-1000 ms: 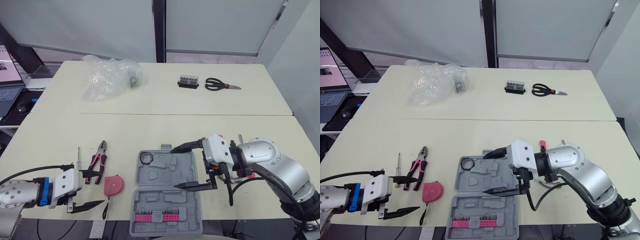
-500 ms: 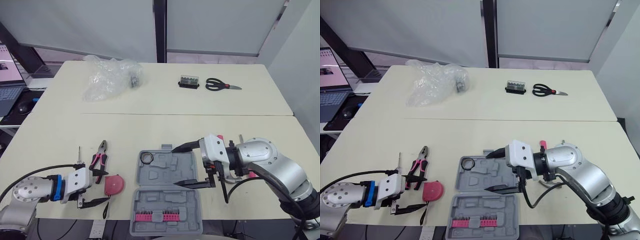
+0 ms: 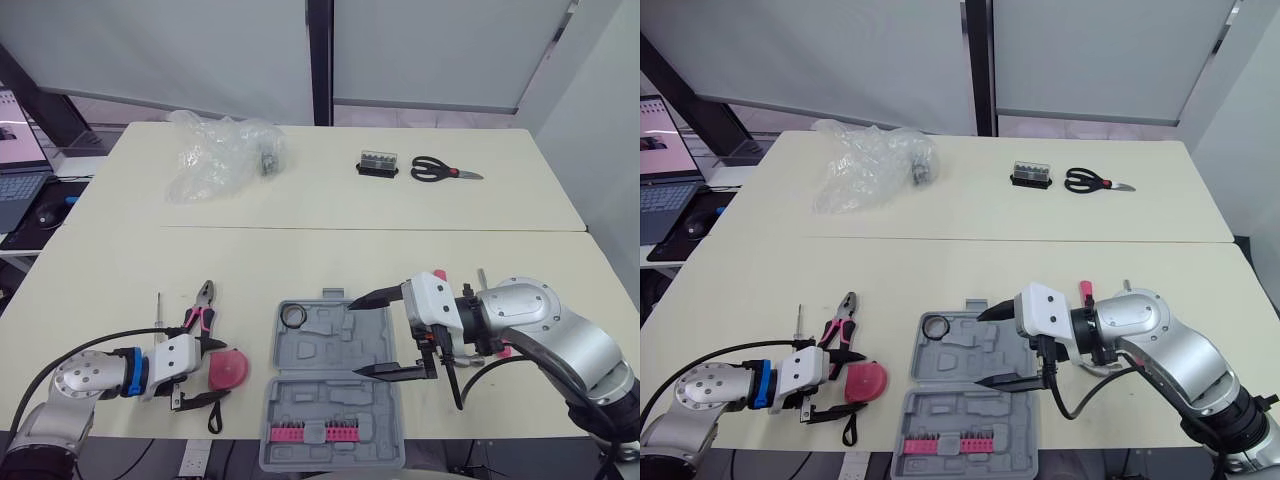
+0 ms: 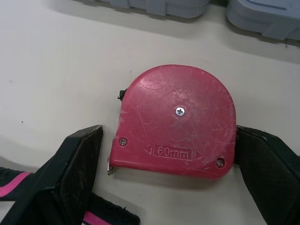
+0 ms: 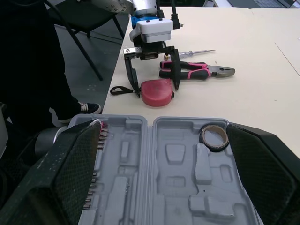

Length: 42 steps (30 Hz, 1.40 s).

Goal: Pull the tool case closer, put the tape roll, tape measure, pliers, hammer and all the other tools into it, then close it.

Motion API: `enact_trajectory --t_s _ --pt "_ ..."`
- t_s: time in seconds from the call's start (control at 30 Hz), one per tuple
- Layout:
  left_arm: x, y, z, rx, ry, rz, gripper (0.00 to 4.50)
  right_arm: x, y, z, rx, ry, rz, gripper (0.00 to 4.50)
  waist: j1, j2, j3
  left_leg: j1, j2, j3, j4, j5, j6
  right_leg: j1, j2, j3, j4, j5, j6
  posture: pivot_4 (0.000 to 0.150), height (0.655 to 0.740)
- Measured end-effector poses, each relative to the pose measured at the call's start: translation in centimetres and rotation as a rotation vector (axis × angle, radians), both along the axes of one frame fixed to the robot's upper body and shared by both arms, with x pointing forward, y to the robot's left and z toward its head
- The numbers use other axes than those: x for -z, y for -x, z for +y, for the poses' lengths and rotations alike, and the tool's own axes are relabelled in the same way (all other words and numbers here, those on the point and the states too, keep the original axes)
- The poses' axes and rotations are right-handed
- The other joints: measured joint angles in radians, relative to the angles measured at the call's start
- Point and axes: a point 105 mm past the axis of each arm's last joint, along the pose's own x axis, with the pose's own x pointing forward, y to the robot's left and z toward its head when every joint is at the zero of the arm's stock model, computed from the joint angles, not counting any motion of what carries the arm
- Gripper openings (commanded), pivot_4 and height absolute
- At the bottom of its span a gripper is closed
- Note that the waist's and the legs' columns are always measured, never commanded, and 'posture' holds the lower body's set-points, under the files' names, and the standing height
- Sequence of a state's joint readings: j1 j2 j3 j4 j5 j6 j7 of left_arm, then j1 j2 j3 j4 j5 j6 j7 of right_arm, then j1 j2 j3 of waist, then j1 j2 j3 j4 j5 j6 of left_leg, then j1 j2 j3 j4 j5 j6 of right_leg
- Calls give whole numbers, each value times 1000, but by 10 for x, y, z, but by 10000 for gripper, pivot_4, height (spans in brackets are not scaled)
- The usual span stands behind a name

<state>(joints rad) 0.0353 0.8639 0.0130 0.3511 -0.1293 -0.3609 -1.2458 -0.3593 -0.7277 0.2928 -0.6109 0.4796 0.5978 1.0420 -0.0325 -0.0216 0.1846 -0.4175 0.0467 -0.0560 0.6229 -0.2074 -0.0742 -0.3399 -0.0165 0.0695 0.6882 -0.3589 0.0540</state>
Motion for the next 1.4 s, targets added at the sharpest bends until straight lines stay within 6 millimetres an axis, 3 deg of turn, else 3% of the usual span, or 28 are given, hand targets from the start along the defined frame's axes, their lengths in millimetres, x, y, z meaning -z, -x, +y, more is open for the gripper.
enact_trajectory --t_s 0.17,0.2,1.4 --pt "2 2 0 23 -4 -3 32782 1 2 0 -2 -4 12 45000 0 0 0 1 0 0 0 0 0 0 0 0 1 0 0 1500 7400" --pt "3 3 0 24 -5 -4 32287 2 2 0 0 -4 13 45000 0 0 0 1 0 0 0 0 0 0 0 0 2 0 0 1500 7400" --pt "1 -5 -1 22 15 -54 32275 5 -17 -3 45 -50 -108 45000 1 3 -2 1 0 1 1 0 0 -2 0 0 6 0 0 1500 7400"
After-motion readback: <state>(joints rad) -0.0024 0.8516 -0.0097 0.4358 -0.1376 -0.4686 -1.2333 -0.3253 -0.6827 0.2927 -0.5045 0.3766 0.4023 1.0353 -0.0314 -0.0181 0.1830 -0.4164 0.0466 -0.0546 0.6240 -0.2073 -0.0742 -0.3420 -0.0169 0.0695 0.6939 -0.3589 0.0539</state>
